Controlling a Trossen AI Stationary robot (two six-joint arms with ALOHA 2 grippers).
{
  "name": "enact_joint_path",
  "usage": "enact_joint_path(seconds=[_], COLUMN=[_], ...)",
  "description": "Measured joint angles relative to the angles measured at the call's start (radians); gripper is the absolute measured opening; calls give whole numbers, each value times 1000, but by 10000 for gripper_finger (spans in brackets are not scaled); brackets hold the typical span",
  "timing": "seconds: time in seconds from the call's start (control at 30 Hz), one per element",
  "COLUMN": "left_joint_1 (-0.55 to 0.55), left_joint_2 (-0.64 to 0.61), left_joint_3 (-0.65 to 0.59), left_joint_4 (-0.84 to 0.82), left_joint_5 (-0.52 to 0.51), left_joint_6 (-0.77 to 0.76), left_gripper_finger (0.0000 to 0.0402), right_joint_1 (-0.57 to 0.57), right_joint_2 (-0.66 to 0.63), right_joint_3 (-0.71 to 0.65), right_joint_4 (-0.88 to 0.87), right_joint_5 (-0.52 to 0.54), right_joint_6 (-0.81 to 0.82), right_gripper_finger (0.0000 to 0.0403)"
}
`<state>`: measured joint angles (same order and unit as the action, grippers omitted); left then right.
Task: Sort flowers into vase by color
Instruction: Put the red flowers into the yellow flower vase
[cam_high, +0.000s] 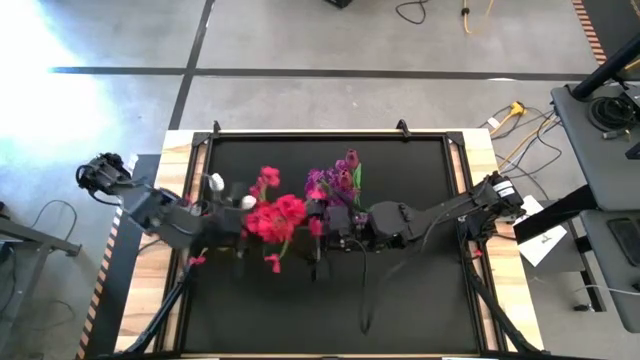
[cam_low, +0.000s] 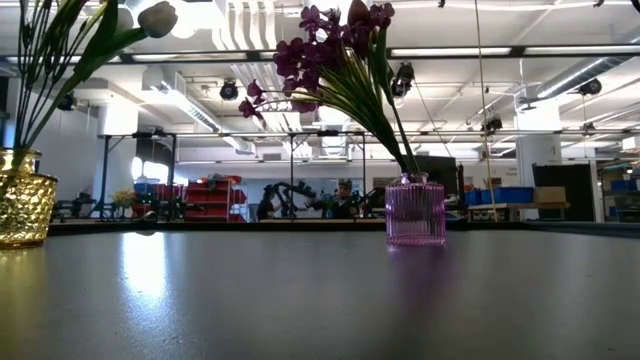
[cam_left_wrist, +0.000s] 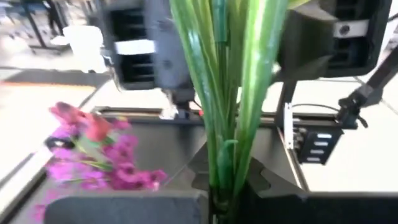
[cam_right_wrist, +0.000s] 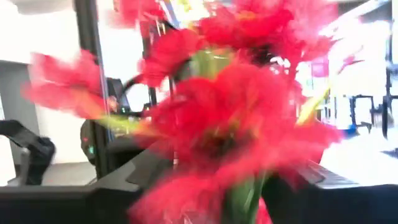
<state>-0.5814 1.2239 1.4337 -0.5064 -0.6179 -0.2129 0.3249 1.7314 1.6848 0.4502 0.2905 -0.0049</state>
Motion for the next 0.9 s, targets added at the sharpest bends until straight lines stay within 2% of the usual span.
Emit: enact_joint_path(seconds=[0.13,0.27,0.5,0.57,0.73,0.9], left_joint_1=[-49,-123,-266,-289,-294,-294], left_joint_2=[-58,-132,-274,-313,-420,-535], left_joint_3=[65,130,259,267,170,-59], left_joint_4=[-81,-192,-294,-371,-494,-407], left_joint_5=[-52,-53,-24,-26,-78,-103], left_joint_6=[33,66,170,175,102,89], left_gripper_finger=[3,2,1,1,0,0], right_joint_1=[31,62,88,88,88,88], right_joint_2=[-27,-60,-75,-75,-74,-74], right_joint_3=[0,0,0,0,0,0], right_joint_4=[22,11,-16,-30,-75,-86], right_joint_5=[0,0,37,63,79,104], right_joint_6=[-64,-106,-119,-119,-80,-73], right_gripper_finger=[234,257,260,256,248,242])
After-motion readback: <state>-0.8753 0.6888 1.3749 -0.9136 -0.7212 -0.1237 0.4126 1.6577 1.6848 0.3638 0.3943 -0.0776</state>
